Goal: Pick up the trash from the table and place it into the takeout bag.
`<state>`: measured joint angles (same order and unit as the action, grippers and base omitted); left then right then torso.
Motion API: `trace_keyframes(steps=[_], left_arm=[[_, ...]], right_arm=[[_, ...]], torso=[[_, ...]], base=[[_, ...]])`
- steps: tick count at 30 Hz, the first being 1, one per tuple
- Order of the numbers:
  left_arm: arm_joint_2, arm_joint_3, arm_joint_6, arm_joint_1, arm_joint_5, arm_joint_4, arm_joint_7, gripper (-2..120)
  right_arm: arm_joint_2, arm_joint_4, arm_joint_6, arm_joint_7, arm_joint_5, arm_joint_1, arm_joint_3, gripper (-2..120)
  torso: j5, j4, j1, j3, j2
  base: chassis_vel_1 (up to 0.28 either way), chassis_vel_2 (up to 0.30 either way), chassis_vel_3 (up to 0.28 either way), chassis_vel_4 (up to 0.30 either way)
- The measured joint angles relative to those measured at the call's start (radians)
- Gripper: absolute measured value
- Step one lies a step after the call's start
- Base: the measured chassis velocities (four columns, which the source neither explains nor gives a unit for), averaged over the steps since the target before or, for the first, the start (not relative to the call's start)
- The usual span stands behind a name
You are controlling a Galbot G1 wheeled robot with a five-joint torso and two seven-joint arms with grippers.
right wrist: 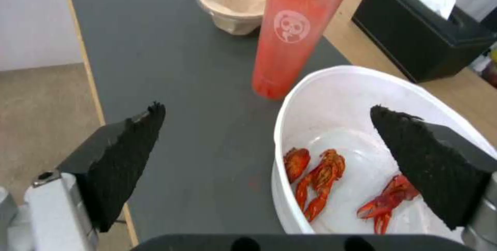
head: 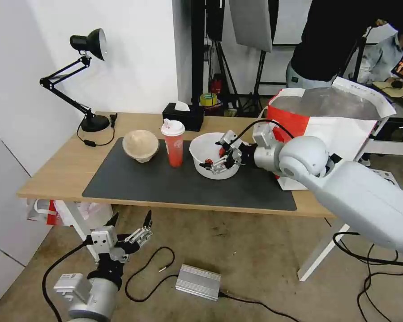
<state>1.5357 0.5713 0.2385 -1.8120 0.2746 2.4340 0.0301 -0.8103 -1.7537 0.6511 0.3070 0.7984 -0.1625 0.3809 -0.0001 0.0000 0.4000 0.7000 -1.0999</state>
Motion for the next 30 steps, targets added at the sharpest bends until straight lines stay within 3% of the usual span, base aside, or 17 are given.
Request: trace_keyframes(steps=[30], left_arm=[[0.006, -0.001, -0.003, 0.001, -0.020, -0.002, -0.004, 100]], right_arm=[[-0.055, 0.123, 0.072, 0.040, 0.074, 0.139, 0.072, 100]], torso=[[0.0000, -0.0001, 0.000, 0.000, 0.000]], base=[[0.000, 0.000, 0.000, 0.000]])
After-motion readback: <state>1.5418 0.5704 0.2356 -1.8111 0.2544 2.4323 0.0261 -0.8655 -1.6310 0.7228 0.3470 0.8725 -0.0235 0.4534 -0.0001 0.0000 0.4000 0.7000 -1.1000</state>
